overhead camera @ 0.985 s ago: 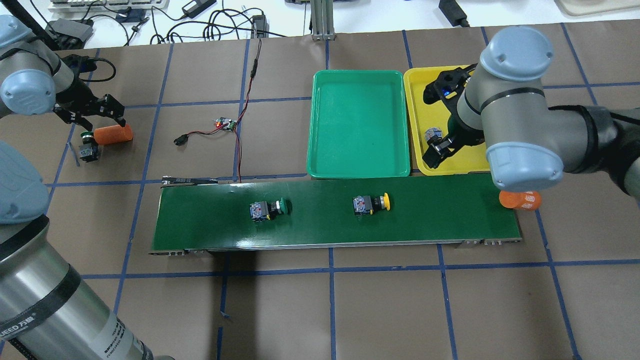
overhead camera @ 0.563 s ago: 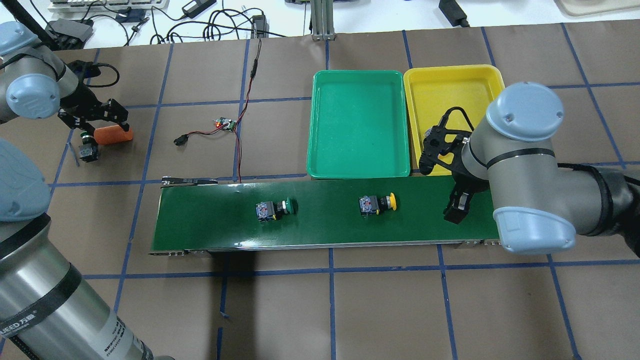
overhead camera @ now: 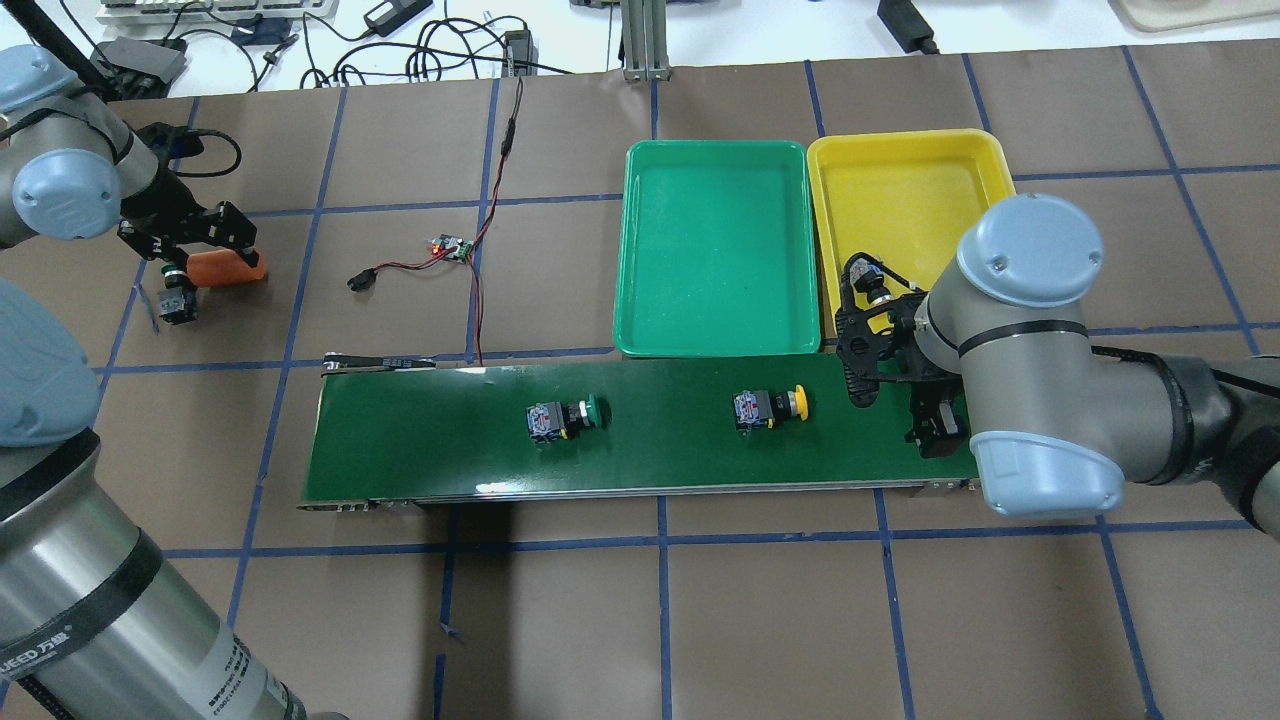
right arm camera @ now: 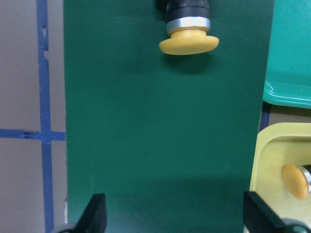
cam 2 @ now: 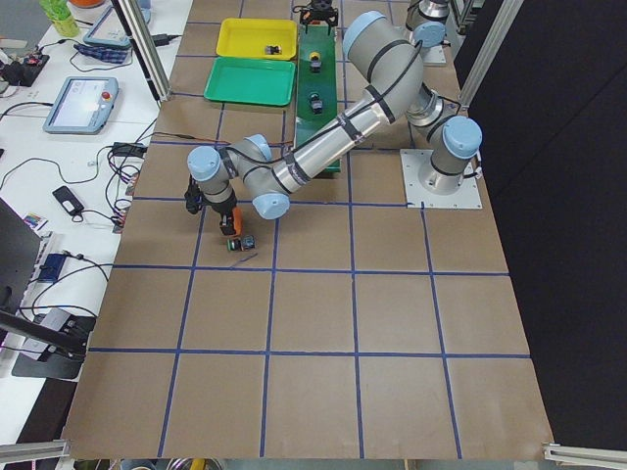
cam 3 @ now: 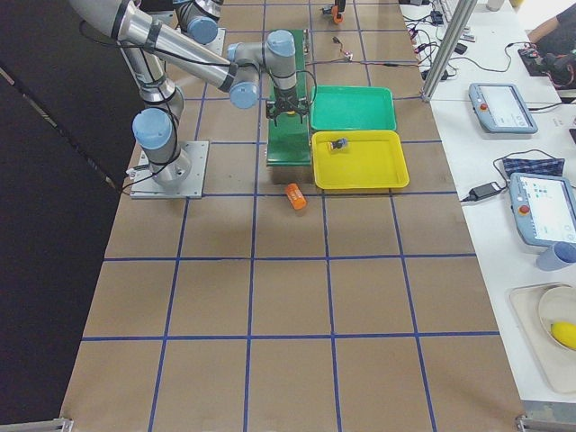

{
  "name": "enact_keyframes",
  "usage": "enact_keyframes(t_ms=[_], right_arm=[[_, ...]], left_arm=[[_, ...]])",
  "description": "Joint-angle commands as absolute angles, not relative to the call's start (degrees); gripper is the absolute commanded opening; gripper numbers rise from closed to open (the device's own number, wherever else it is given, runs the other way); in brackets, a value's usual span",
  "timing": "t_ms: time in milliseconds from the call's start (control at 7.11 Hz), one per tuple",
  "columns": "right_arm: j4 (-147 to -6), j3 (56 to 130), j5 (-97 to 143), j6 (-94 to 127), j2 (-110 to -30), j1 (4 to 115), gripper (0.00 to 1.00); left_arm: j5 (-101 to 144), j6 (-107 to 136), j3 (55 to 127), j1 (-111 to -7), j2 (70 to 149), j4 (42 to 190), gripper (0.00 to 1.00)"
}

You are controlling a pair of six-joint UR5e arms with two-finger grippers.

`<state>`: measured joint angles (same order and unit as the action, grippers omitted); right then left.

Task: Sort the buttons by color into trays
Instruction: 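Move the right gripper back over the belt while the left grasps a battery, then set the orange battery on the belt start and open the left gripper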

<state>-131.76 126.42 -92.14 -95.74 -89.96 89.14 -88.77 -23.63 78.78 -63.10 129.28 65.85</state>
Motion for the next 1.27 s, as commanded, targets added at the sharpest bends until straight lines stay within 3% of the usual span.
enact_keyframes(t_ms=[0,422,563,844,985,1126], right_arm=[[-134.2,126.5,-92.4,-94.2,-87.5,89.9,1.00],[-134.2,126.2,-93.1,-88.0,-87.3,93.9,1.00],[-134.4,126.0,-93.1,-86.0,-86.9,96.3,1.00],[-135.8,126.0,-93.1,-82.5,-86.5,98.9,1.00],[-136.0,126.0,-93.1,-82.6,-85.9,98.9,1.00],[-136.1,125.9,-93.1,-82.5,-85.1,98.9,1.00]], left_arm=[[-88.9,-23.7,83.0,-67.3,119.9,74.6,0.22],[-88.2,-21.6,100.6,-75.7,102.0,77.1,0.22],[-88.6,-17.8,106.9,-78.1,98.3,76.0,0.22],[-88.7,-14.0,111.8,-82.7,96.1,73.8,0.22],[-88.2,-9.5,112.6,-84.6,95.9,73.8,0.29],[-88.6,-5.8,113.3,-87.0,96.6,73.4,0.52]])
